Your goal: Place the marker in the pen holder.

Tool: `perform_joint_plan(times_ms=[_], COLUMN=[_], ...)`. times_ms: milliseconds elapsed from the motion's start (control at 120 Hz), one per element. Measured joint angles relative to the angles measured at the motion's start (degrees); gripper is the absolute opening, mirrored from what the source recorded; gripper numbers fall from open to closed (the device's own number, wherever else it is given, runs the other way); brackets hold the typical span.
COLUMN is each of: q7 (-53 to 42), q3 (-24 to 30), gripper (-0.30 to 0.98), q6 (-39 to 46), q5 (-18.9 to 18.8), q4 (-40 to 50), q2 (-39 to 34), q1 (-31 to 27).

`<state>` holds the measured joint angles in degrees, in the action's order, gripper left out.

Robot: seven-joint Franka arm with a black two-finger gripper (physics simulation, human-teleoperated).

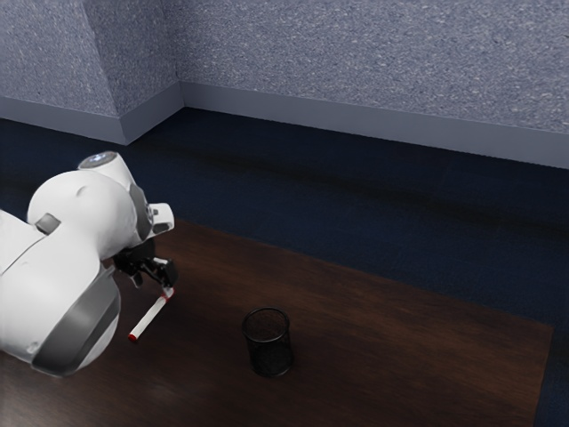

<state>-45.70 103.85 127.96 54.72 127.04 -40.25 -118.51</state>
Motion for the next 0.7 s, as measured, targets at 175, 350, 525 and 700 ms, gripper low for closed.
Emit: perform_joint_plan(times_ms=[175,350,525,700], q7=[3.2,7.4,10.7,10.4], q3=[0.6,0.7,0.7,0.6], gripper=[0.57,0.52,0.50,0.48], q6=[-0.3,-1.1,-1.8,-1.7], q5=[1.0,1.5,2.0,2.0], q4=[1.2,2.6,3.5,3.4], q2=[0.1,0.2,0.2,-0.2], q1=[1.2,1.7,1.7,1.6])
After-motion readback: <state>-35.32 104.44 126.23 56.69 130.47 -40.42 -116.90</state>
